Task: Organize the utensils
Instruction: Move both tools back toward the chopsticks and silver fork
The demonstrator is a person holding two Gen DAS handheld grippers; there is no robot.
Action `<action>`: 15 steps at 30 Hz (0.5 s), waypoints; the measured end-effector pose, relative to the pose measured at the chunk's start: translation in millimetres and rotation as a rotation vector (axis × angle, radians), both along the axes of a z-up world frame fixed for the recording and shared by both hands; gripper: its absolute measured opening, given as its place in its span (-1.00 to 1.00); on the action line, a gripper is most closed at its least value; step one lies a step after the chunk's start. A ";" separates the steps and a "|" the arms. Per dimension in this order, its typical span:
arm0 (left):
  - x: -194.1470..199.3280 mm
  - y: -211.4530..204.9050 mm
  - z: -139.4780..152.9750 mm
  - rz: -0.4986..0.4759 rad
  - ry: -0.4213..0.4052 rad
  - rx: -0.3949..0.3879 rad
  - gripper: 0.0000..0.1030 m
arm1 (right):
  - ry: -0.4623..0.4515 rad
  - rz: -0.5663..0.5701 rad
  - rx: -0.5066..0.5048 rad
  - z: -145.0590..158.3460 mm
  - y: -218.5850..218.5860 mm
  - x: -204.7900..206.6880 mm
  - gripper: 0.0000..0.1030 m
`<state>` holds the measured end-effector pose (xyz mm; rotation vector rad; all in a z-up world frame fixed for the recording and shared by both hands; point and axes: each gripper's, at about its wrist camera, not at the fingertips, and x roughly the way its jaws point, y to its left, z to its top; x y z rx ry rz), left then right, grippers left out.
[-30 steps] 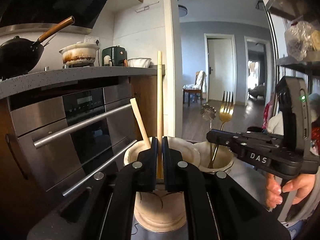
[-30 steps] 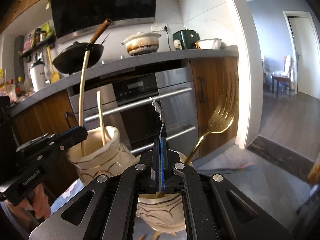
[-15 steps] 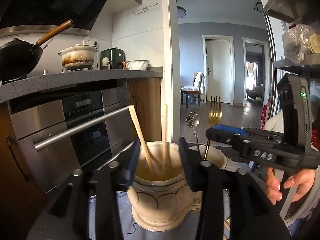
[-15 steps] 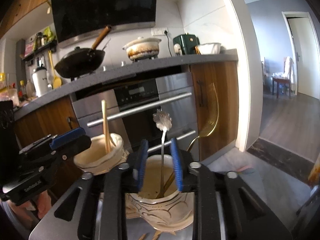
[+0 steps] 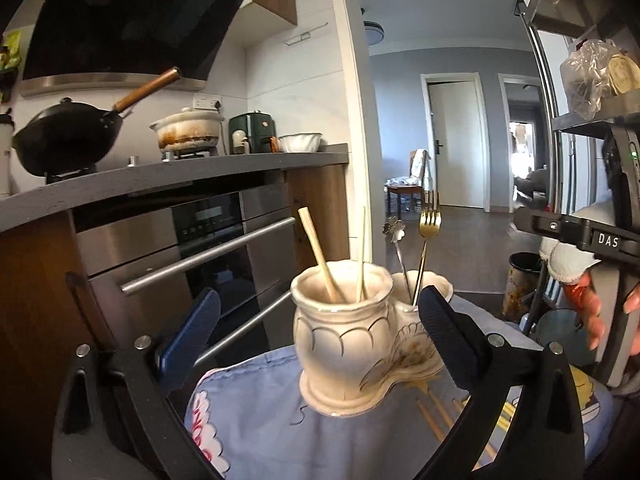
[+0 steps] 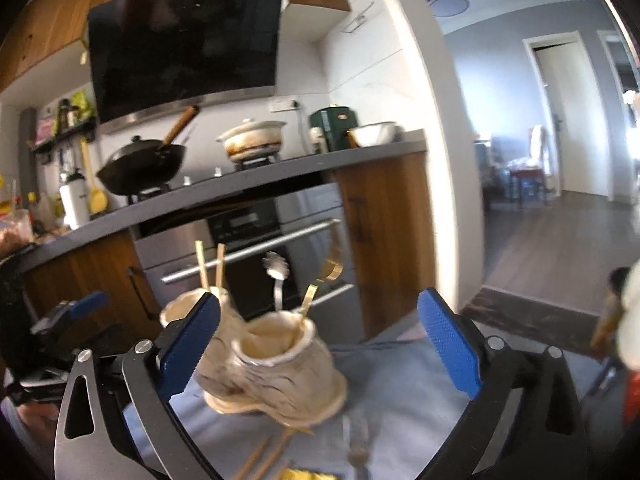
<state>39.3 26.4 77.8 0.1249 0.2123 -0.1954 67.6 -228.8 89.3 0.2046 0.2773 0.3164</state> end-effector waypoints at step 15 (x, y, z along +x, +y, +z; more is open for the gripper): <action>-29.3 1.5 -31.3 -0.035 0.111 -0.126 0.90 | 0.141 -0.024 -0.130 -43.5 -19.6 -43.9 0.90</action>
